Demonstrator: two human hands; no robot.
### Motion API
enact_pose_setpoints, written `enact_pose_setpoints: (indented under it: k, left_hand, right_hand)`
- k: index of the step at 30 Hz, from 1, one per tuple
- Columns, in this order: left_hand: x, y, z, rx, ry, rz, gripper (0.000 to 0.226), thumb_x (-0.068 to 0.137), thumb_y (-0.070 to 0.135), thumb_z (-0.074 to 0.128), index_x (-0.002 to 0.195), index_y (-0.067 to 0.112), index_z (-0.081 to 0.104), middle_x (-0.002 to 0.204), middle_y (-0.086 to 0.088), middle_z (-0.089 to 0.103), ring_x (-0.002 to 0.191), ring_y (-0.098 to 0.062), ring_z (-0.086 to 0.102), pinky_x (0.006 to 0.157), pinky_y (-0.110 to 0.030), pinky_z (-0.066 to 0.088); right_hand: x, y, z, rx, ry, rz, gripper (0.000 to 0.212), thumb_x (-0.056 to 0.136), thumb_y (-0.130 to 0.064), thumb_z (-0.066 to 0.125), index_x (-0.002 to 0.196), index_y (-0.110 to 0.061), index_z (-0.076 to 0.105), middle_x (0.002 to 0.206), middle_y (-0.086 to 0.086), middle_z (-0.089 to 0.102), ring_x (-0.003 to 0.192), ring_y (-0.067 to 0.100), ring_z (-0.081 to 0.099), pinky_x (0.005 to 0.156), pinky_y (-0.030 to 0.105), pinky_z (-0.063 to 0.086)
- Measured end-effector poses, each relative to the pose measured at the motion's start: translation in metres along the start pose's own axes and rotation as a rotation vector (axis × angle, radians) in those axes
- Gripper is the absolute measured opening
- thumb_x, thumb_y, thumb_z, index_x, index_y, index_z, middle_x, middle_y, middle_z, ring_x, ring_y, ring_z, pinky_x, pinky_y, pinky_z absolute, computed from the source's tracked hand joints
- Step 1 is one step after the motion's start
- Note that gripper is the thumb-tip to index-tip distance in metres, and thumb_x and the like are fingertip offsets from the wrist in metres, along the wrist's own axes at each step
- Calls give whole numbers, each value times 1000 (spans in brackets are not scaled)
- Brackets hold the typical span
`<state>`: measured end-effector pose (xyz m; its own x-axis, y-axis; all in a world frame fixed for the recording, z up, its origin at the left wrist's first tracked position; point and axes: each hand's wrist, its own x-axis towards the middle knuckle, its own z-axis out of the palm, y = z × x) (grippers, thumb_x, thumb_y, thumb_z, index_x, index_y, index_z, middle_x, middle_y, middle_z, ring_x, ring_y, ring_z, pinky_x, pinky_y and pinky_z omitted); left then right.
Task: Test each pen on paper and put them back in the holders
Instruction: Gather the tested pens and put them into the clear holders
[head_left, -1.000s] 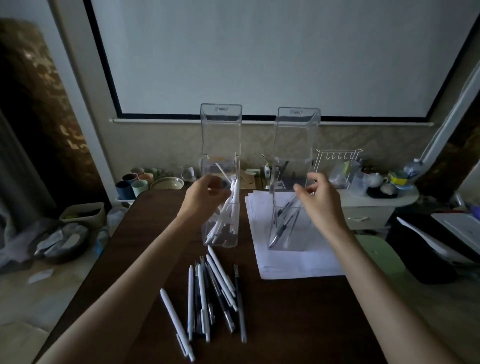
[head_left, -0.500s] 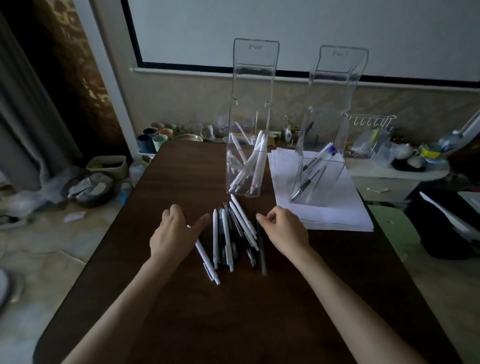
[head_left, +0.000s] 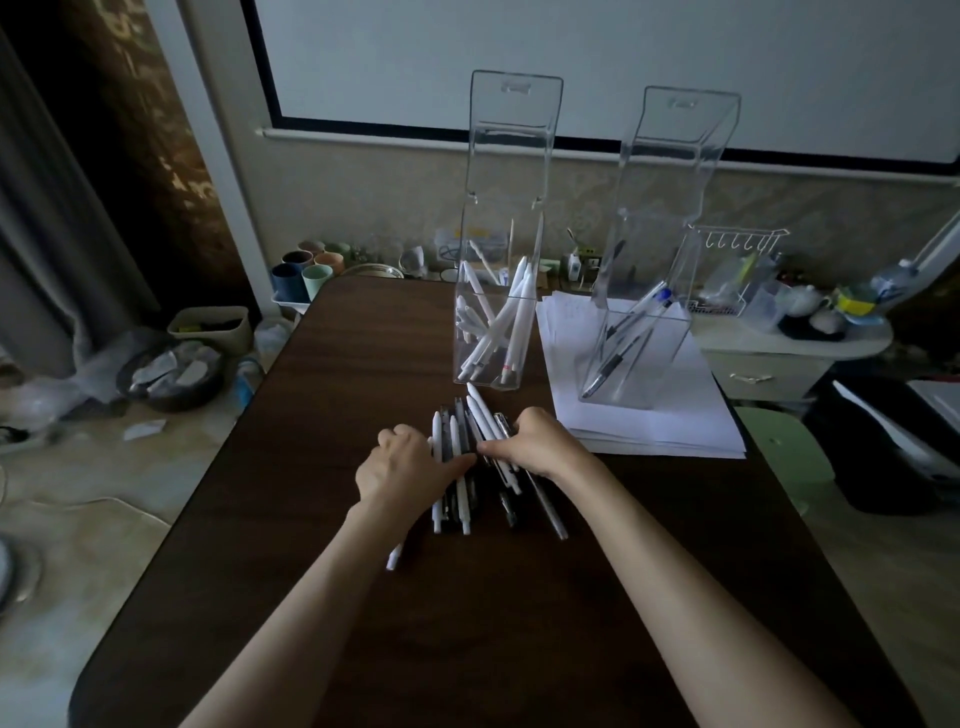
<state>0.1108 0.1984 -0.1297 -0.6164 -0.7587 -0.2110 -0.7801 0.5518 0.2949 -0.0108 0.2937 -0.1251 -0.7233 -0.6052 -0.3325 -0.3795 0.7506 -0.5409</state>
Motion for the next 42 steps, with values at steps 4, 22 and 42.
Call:
enact_pose_setpoints:
  k: [4,22,42]
  left_hand:
    - [5,5,2,-68,-69,27,57,85,57,54,107,5,52,107,-7,56,96,-25,58,66,-31,41]
    - [-3,-2,-3,-1139,-271,291,31,96,32,44,91,4,57,73,-5,63,64,-16,61,63,-30,53]
    - [-9,29,-41,-1431,-173,484,17,75,29,70,68,16,62,47,5,41,41,-8,34,43,-20,32]
  right_hand:
    - [-2,1,-6,-12,-53,-51,36,82,-43,67,80,-11,51,69,0,47,59,12,47,50,26,31]
    - [-27,33,-12,513,-100,-225,30,96,-36,46,75,-15,43,67,1,39,62,13,42,62,27,38]
    - [-57,5,-22,804,-221,-516,36,93,-38,51,110,-5,53,58,0,45,42,10,34,40,22,25]
